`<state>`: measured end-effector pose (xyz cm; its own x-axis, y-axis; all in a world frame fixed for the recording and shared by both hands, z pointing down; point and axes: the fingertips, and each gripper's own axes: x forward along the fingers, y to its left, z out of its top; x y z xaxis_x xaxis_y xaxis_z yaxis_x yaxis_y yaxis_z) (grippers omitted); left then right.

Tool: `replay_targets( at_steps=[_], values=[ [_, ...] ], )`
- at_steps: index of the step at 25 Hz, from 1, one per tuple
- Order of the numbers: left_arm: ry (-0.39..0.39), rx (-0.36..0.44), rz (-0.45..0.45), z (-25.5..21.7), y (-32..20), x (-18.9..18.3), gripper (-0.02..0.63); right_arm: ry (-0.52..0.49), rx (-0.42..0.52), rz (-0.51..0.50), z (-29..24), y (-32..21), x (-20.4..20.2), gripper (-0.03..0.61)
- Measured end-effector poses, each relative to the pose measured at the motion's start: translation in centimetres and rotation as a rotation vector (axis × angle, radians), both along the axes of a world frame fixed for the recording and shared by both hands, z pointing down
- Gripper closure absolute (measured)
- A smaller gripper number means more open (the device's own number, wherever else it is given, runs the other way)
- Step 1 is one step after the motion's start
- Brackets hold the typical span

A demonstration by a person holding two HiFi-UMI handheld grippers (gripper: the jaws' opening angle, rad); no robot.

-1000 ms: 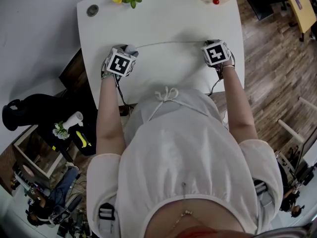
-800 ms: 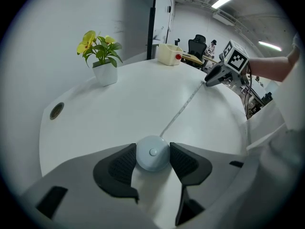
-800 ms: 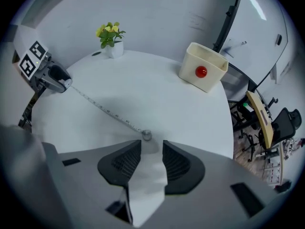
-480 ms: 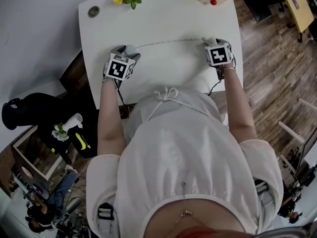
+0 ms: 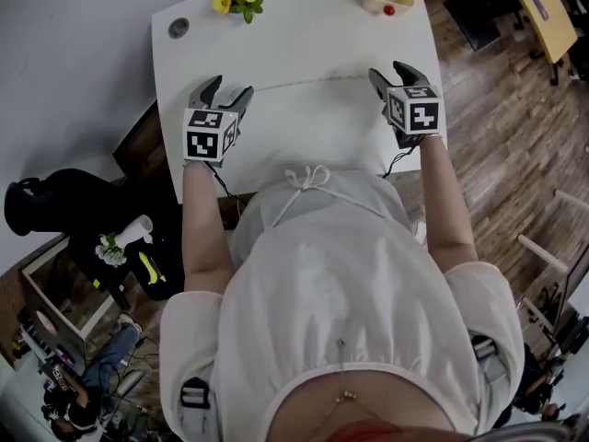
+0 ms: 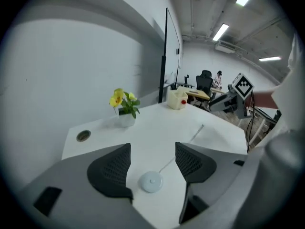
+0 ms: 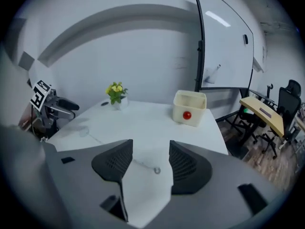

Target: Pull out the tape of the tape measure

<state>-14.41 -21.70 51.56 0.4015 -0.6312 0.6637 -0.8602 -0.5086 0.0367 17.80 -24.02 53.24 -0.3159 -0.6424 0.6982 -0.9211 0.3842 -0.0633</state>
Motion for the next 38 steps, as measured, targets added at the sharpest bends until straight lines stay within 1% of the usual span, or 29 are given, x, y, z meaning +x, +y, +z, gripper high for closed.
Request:
replay_targets(
  at_steps=[1,3,5,6,7,9,10,12,14,16,19,22,25,28,31,38],
  values=[
    [0.021,0.043,-0.003,-1.4,-0.2,0.3,0.305,-0.012,0.039,-0.014,-1.2,-0.1,-0.5,0.343],
    [0.062,0.138,-0.008,-4.5,-0.5,0.9,0.307,-0.003,0.133,-0.054,-3.7,-0.3,-1.5,0.421],
    [0.099,0.225,-0.02,-7.5,-0.6,1.3,0.316,0.015,0.231,-0.101,-6.3,-0.3,-2.6,0.467],
    [0.111,0.263,-0.03,-8.9,-0.6,1.4,0.333,0.019,0.28,-0.123,-7.6,-0.2,-3.3,0.486],
    [0.115,0.295,-0.043,-10.1,-0.5,1.5,0.365,0.02,0.329,-0.141,-9.0,-0.1,-4.0,0.503],
    [0.116,0.351,-0.066,-12.3,-0.2,1.5,0.449,0.017,0.415,-0.159,-11.5,0.1,-5.0,0.537],
    [0.12,0.377,-0.07,-13.3,0.1,1.7,0.481,0.013,0.449,-0.163,-12.5,0.2,-5.4,0.552],
    [0.13,0.422,-0.064,-14.9,0.5,2.2,0.521,0.001,0.506,-0.17,-14.2,0.4,-6.0,0.571],
    [0.13,0.462,-0.049,-16.2,0.9,2.8,0.556,-0.015,0.551,-0.187,-15.6,0.6,-6.5,0.571],
    [0.13,0.49,-0.032,-17.1,1.2,3.6,0.575,-0.032,0.584,-0.208,-16.6,1.0,-6.8,0.571],
    [0.15,0.512,-0.01,-17.7,1.8,4.3,0.588,-0.06,0.615,-0.232,-17.4,1.5,-7.2,0.571],
    [0.157,0.521,0.011,-17.8,2.2,4.5,0.592,-0.074,0.623,-0.248,-17.6,1.8,-7.7,0.572],
    [0.147,0.528,0.027,-17.8,2.2,4.6,0.594,-0.081,0.602,-0.274,-17.2,1.9,-8.2,0.574],
    [0.141,0.518,0.036,-17.6,2.0,4.6,0.594,-0.081,0.578,-0.293,-16.5,1.9,-8.6,0.575],
    [0.149,0.512,0.035,-17.6,1.8,4.4,0.594,-0.08,0.572,-0.305,-16.3,2.0,-8.8,0.576],
    [0.155,0.486,0.045,-16.9,1.7,4.4,0.594,-0.08,0.558,-0.307,-15.9,1.9,-9.0,0.577]
  ],
)
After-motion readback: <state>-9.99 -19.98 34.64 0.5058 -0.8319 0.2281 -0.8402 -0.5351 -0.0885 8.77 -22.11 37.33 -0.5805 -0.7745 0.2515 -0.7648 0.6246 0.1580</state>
